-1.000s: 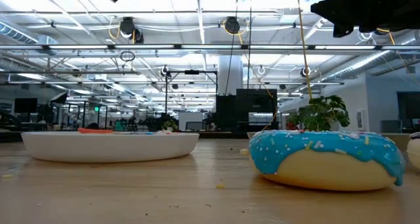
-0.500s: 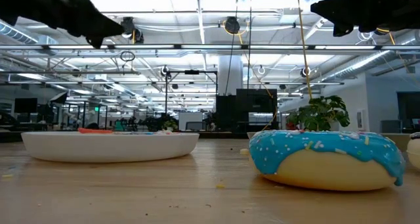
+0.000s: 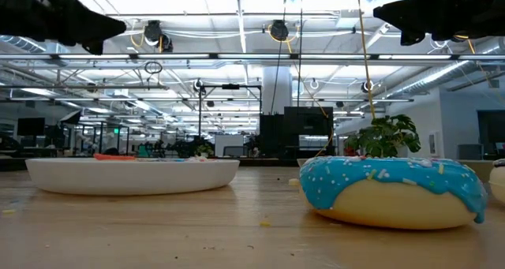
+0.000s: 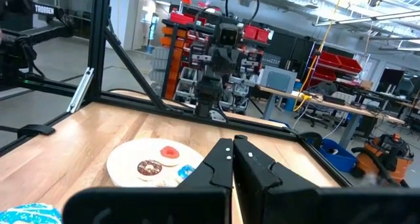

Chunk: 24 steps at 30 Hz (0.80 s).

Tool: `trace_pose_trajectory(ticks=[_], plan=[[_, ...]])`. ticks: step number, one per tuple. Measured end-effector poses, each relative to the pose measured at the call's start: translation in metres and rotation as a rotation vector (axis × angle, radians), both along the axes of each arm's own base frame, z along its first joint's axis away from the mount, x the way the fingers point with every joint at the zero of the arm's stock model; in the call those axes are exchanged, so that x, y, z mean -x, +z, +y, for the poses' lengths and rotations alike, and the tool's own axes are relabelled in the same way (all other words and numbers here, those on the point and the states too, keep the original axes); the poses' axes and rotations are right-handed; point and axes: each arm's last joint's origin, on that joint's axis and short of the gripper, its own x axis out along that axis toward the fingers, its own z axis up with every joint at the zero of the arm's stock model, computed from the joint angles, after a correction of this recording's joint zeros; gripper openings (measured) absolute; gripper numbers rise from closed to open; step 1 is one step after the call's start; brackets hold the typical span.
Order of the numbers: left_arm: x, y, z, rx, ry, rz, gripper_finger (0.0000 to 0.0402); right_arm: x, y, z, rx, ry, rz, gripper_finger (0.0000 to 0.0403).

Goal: Pick & Place donuts
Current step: Put the black doughnut on the gray plate

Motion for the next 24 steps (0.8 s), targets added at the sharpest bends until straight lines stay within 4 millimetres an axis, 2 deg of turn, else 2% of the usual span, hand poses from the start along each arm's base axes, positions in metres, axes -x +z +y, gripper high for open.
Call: trace_pose_trajectory(ticks=[6, 11, 24], plan=[[-0.004, -0.035, 0.003, 0.045, 0.008, 0.016, 0.0000, 0.000, 0.001, 0.000, -0.003, -0.003, -0.007, 0.0000], [-0.004, -0.054, 0.005, 0.073, 0.011, 0.034, 0.0000, 0.000, 0.001, 0.000, -0.004, -0.003, -0.008, 0.0000], [-0.003, -0.056, 0.010, 0.105, 0.023, 0.044, 0.0008, 0.000, 0.001, 0.000, 0.003, -0.004, -0.007, 0.0000]])
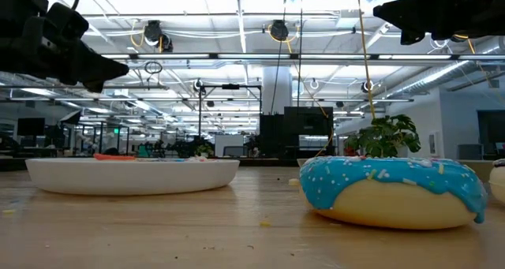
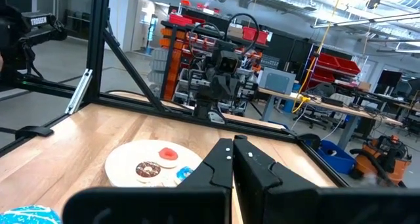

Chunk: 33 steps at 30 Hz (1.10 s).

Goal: Pick & Place donuts
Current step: Put the black doughnut on the gray plate

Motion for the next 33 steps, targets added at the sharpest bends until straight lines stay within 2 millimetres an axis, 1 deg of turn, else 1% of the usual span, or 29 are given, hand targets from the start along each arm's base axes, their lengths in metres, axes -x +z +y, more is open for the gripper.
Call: trace_pose_trajectory(ticks=[4, 9, 11, 13, 15, 18, 20, 24, 25, 27, 30, 33], plan=[[0.000, 0.000, 0.000, 0.014, 0.005, -0.001, 0.0021, 0.000, -0.001, 0.000, 0.004, 0.001, 0.008, 0.0000], [0.000, 0.000, 0.000, 0.029, 0.008, -0.002, 0.0026, 0.000, -0.001, 0.000, 0.017, -0.006, 0.012, 0.0000], [0.000, 0.000, 0.000, 0.028, 0.008, -0.002, 0.0026, -0.004, 0.006, 0.004, 0.042, -0.059, 0.060, 0.0000], [0.000, 0.000, 0.000, 0.027, 0.008, -0.002, 0.0023, -0.011, 0.022, 0.010, 0.086, -0.141, 0.172, 0.0000], [0.000, 0.000, 0.000, 0.033, 0.008, -0.003, 0.0018, -0.019, 0.043, 0.018, 0.108, -0.210, 0.312, 0.0000], [0.000, 0.000, 0.000, 0.074, 0.011, -0.007, 0.0011, -0.032, 0.078, 0.036, 0.102, -0.221, 0.483, 0.0000], [0.000, 0.000, 0.000, 0.083, 0.011, -0.008, 0.0006, -0.042, 0.097, 0.051, 0.097, -0.214, 0.600, 0.0000], [0.000, 0.000, 0.000, 0.082, 0.011, -0.008, 0.0004, -0.069, 0.120, 0.082, -0.013, -0.203, 0.880, 0.0000], [0.000, 0.000, 0.000, 0.082, 0.011, -0.008, 0.0007, -0.078, 0.122, 0.092, -0.034, -0.210, 0.948, 0.0000], [0.000, 0.000, 0.000, 0.082, 0.011, -0.008, 0.0017, -0.095, 0.118, 0.110, -0.038, -0.219, 1.089, 0.0000], [0.000, 0.001, 0.000, 0.081, 0.011, -0.018, 0.0031, -0.120, 0.100, 0.136, -0.031, -0.215, 1.264, 0.0000], [0.000, 0.004, 0.000, 0.078, 0.011, -0.043, 0.0040, -0.136, 0.081, 0.151, -0.064, -0.222, 1.389, 0.0000]])
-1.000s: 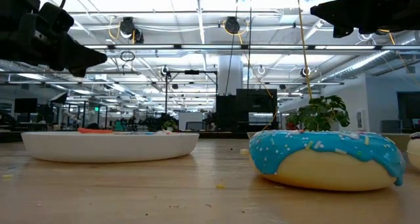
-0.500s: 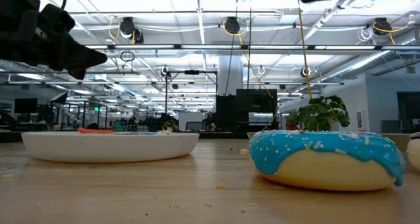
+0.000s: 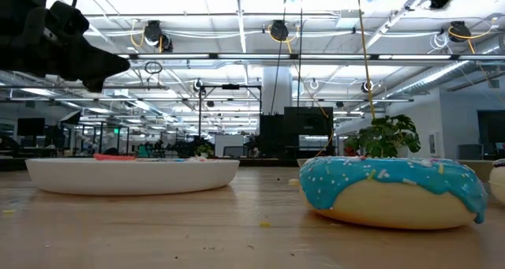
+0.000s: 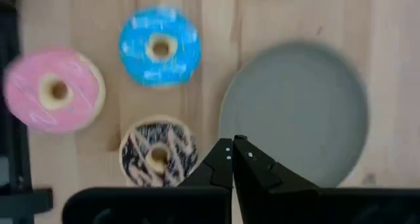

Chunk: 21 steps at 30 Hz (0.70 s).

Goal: Pick & Place donuts
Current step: Put the black doughnut on the gray plate

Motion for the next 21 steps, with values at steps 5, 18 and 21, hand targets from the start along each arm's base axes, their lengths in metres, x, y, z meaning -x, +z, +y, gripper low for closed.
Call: trace_pose_trajectory(ticks=[5, 18, 21], plan=[[0.000, 0.001, 0.000, -0.002, 0.001, -0.011, 0.0041, -0.006, -0.026, 0.008, -0.074, -0.081, 0.140, 0.0000], [0.001, 0.008, 0.003, -0.052, 0.106, -0.079, 0.0042, 0.024, -0.031, 0.056, -0.052, 0.082, 0.014, 0.0001], [0.001, 0.007, 0.003, -0.071, 0.106, -0.059, 0.0042, 0.023, -0.031, 0.063, -0.099, 0.092, -0.034, 0.0016]])
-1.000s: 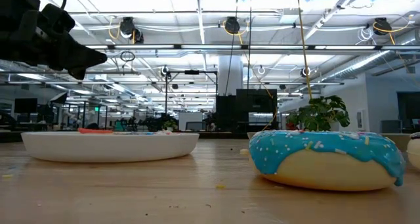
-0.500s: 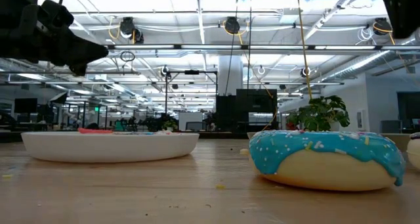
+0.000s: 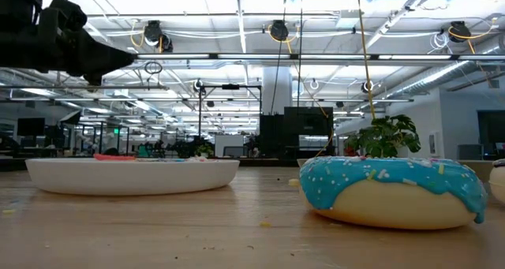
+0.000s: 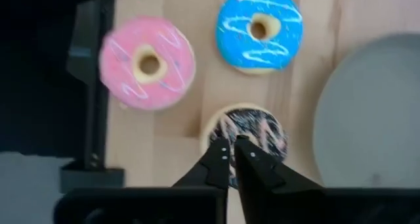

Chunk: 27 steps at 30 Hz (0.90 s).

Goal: Pick & Place donuts
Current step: Put the black doughnut on the gray plate

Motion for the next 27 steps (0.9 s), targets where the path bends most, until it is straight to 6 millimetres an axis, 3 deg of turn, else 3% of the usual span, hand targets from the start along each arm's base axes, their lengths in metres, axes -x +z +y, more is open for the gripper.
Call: trace_pose_trajectory(ticks=[7, 13, 21, 27], plan=[[0.000, -0.001, 0.000, -0.036, 0.002, 0.017, 0.0042, 0.000, -0.010, 0.002, -0.033, -0.025, 0.016, 0.0109], [0.000, -0.002, 0.000, -0.042, 0.002, 0.027, 0.0042, 0.004, -0.040, 0.000, -0.057, 0.036, 0.086, 0.0179], [0.000, -0.002, 0.000, -0.041, 0.002, 0.026, 0.0042, 0.013, -0.080, -0.007, -0.084, 0.051, 0.127, 0.0191], [0.000, -0.002, 0.000, -0.039, 0.002, 0.033, 0.0042, 0.018, -0.095, -0.014, -0.042, 0.048, 0.128, 0.0186]])
